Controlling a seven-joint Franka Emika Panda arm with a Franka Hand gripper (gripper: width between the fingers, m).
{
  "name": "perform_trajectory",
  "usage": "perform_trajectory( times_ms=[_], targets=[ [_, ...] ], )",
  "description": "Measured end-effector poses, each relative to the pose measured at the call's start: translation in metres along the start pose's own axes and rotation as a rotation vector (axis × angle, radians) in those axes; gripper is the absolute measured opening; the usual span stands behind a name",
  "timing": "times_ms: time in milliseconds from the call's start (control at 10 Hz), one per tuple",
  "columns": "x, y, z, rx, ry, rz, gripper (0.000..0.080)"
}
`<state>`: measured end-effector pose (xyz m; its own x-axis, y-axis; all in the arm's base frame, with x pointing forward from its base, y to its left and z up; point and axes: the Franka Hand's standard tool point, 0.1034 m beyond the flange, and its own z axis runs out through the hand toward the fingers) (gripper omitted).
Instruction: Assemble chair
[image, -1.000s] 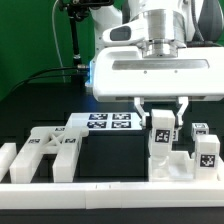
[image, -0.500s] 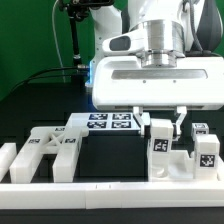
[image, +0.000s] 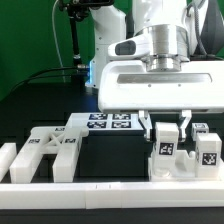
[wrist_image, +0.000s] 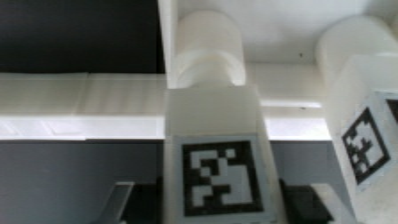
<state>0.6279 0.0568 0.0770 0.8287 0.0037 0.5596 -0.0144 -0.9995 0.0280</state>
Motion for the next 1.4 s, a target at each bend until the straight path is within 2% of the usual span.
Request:
perform_trajectory(
  times_ms=[600, 700, 800, 900, 1000, 1400],
  targets=[
    [0.0013, 0.0013, 0.0027, -0.007, 0.027, 0.002, 0.0287],
    [-0.0005, 0.0012, 0.0035, -0.006, 0.019, 0.001, 0.0387],
    [-0.0006, 0.0012, 0.0036, -0.006, 0.018, 0.001, 0.0387],
    [-0.0008, 0.0013, 0.0037, -0.006, 0.018, 0.0, 0.0566],
    [-0.0009, 0.0013, 0.0038, -0.006, 0.018, 0.0, 0.0632],
    [-0.0007, 0.002, 0.0034, -0.006, 0.014, 0.0, 0.0649]
  ],
)
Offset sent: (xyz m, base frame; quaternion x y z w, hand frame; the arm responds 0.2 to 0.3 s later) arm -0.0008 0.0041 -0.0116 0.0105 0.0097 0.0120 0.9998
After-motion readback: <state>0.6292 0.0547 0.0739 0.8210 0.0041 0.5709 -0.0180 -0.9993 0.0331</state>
